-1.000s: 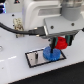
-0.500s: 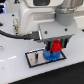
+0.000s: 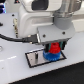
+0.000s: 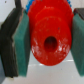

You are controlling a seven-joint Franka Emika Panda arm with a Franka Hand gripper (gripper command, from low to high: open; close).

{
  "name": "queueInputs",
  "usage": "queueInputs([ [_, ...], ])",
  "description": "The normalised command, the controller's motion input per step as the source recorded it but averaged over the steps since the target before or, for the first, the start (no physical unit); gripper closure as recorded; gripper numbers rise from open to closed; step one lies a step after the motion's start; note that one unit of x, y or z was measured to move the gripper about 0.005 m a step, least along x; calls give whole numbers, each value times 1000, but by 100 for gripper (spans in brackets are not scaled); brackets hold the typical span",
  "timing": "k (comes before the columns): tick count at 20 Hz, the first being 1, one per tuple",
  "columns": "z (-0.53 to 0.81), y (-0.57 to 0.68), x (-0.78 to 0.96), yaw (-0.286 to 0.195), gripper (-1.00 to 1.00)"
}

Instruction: Insert the blue gear onto the right peg, followed by the red gear

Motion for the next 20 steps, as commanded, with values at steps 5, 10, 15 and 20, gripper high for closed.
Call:
queueInputs([
  [5,-116,3,55,0,100],
  [10,209,25,-2,0,100],
  [15,110,-11,107,0,100],
  [20,-83,-36,129,0,100],
])
